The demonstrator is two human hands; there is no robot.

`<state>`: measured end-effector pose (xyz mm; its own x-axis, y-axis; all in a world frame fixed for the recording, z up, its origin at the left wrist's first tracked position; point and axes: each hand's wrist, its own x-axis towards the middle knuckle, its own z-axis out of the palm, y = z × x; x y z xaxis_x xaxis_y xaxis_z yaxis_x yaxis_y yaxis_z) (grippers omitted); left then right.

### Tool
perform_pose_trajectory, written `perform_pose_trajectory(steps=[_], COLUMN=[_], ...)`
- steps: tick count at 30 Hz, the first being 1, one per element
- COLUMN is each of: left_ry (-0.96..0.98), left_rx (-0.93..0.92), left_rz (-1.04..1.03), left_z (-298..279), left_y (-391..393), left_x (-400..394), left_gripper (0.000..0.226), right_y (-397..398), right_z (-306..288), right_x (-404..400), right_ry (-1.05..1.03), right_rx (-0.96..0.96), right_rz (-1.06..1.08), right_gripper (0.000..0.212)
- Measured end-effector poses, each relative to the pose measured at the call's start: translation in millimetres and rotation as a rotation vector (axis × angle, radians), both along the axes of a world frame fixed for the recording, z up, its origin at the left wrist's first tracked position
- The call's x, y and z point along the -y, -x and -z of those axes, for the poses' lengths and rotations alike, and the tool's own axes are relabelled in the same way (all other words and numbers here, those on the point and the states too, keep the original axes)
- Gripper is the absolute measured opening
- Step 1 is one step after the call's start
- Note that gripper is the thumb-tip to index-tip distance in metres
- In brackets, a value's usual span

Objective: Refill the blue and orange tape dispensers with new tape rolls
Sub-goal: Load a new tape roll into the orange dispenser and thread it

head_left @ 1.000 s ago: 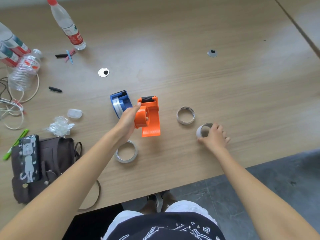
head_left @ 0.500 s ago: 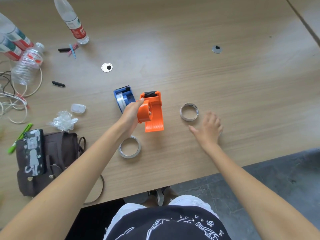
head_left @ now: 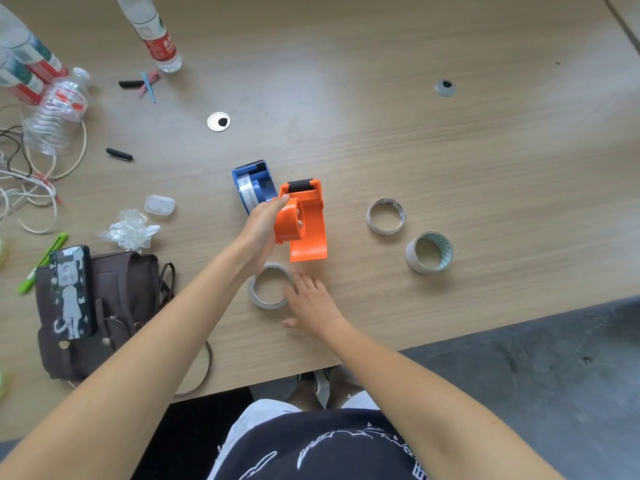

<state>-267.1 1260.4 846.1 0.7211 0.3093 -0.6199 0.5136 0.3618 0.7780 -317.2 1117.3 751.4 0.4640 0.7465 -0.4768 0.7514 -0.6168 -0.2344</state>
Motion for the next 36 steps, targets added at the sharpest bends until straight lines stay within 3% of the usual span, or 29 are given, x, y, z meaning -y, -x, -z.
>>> perform_pose_trajectory(steps=[3, 7, 10, 15, 17, 19, 21, 24, 26, 30, 33, 36], left_ry=[0.023, 0.027, 0.034, 0.048, 0.05, 0.058, 0.061, 0.101, 0.143, 0.113, 0.029, -0.019], left_rx=[0.003, 0.004, 0.001, -0.01, -0.014, -0.016, -0.006, 0.004, 0.013, 0.026, 0.025, 0.023], left_rz=[-0.018, 0.002, 0.002, -0.015, -0.033, -0.05, -0.035, -0.011, -0.002, 0.018, 0.037, 0.075], left_z=[0, 0, -1, -2, -5, -9, -9, -10, -12, -16, -16, -14], left_y=[1, 0, 0, -1, -1, -1, 0, -1, -2, 0, 3, 8], left_x=[2, 3, 4, 5, 7, 11, 15, 20, 22, 29, 33, 31], left_gripper=[0.02, 0.02, 0.021, 0.021, 0.022, 0.024, 0.03, 0.046, 0.056, 0.054, 0.038, 0.037], right_y=[1, -6, -14, -42, -59, -76, -87, -89, -86, -81, -82, -90], right_z=[3, 5, 12, -9, -33, -59, -78, -93, -94, -87, -89, -88], right_x=[16, 54, 84, 112, 107, 92, 74, 42, 25, 9, 8, 14], right_ry=[-0.057, -0.035, -0.184, -0.382, -0.542, -0.751, -0.853, -0.787, -0.742, -0.71, -0.661, -0.609], right_rx=[0.043, 0.081, 0.055, -0.101, -0.143, -0.339, -0.601, -0.822, -0.895, -1.07, -1.167, -1.272], right_rz=[0.085, 0.154, 0.262, 0.807, 1.061, 1.214, 1.227, 1.123, 1.061, 0.961, 0.959, 0.94], right_gripper=[0.067, 0.075, 0.066, 0.047, 0.043, 0.05, 0.071, 0.095, 0.091, 0.051, 0.061, 0.061])
